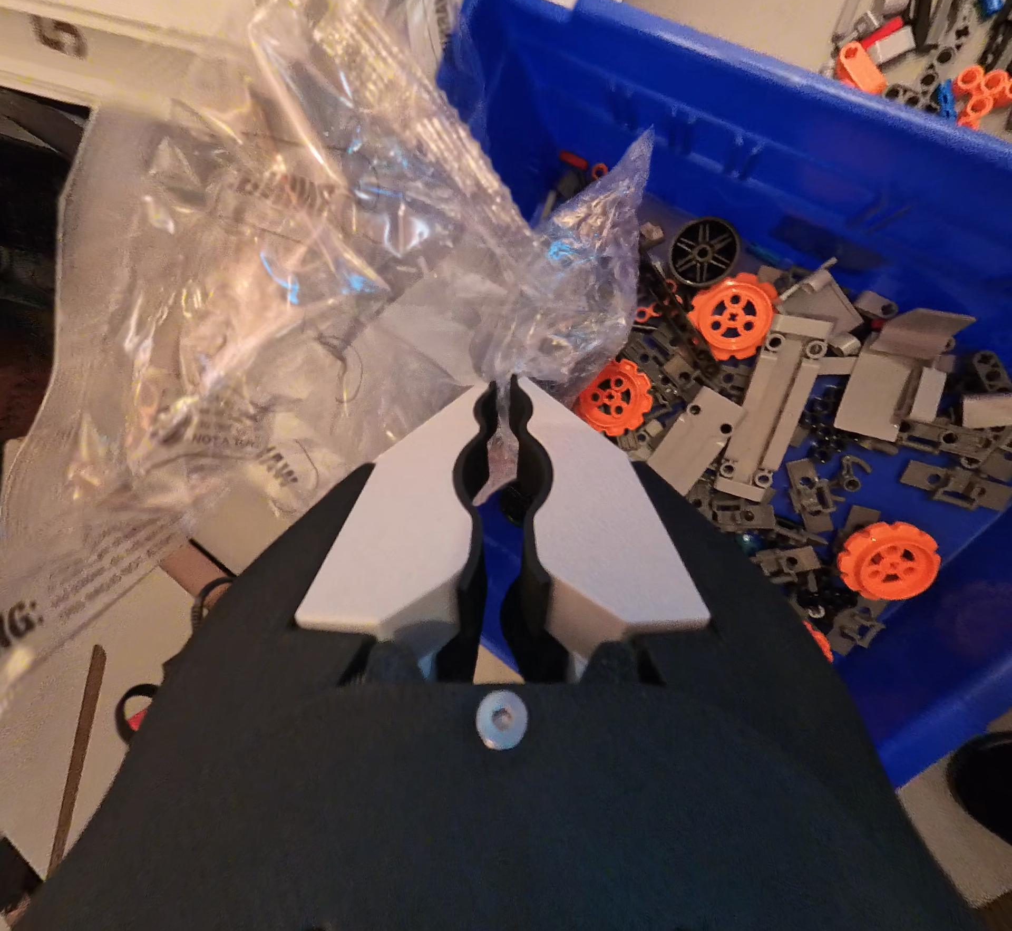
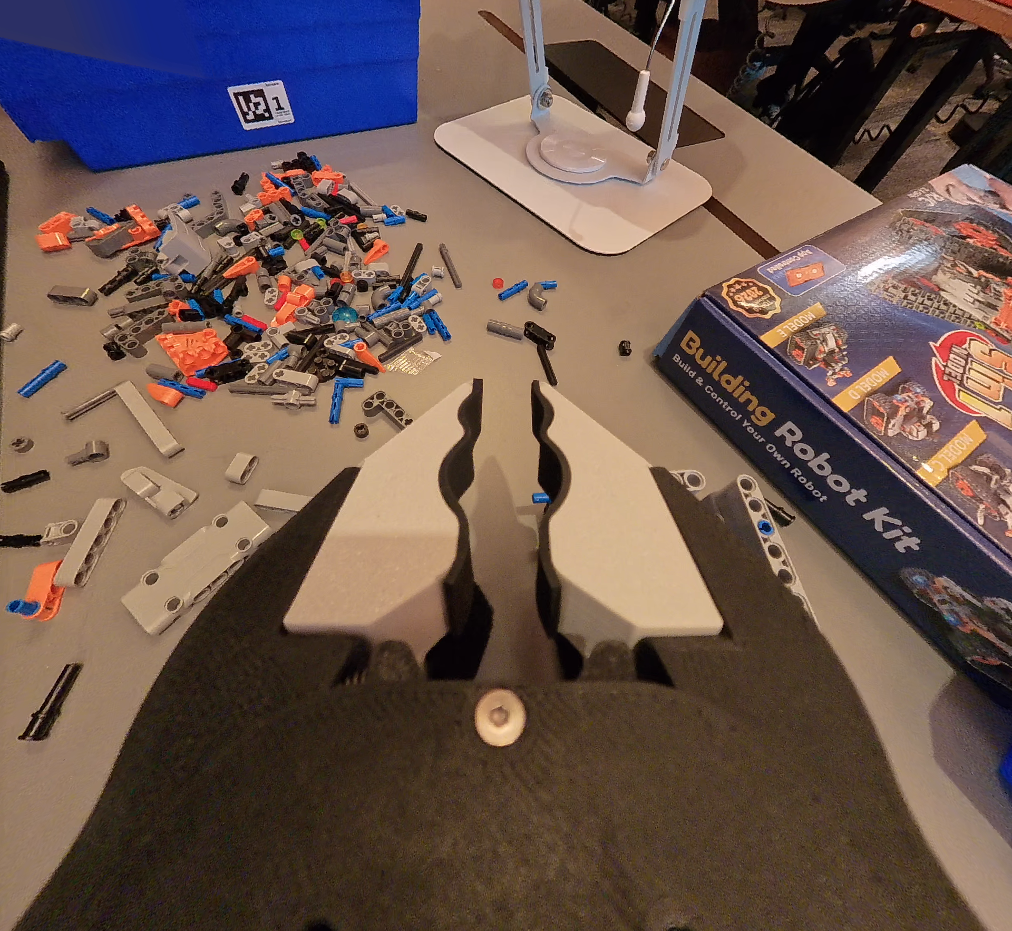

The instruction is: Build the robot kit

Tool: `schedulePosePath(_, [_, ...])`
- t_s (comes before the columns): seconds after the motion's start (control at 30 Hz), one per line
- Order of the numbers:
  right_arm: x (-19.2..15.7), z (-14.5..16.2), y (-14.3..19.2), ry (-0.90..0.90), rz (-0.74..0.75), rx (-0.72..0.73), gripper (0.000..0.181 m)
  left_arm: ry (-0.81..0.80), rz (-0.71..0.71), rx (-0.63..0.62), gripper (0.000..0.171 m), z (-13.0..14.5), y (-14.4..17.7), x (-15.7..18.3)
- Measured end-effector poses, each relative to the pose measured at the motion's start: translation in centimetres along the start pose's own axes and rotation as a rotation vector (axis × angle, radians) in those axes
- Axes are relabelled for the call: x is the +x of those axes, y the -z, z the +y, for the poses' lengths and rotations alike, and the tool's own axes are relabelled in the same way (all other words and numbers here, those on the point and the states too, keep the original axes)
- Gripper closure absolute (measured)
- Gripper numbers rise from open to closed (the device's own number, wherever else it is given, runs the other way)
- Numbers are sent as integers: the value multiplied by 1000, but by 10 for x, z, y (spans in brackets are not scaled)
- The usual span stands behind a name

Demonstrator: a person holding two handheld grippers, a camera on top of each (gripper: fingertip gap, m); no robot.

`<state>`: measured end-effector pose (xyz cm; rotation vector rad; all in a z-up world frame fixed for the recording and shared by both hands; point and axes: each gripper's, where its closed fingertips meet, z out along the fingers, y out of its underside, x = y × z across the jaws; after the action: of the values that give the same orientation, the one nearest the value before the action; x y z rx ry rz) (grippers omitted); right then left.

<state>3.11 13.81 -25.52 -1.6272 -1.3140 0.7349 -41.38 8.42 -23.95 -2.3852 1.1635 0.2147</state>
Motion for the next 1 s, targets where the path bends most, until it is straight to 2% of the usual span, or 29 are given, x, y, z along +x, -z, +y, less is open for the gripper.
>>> schedulePosePath(0.27, [0,0,0,7,5,-3,165,34,-65,51,171,-20,7,-22])
schedulePosePath(1.0, [1,0,-1,10,14,-8,166,91,-148,106,171,-31,15,-51])
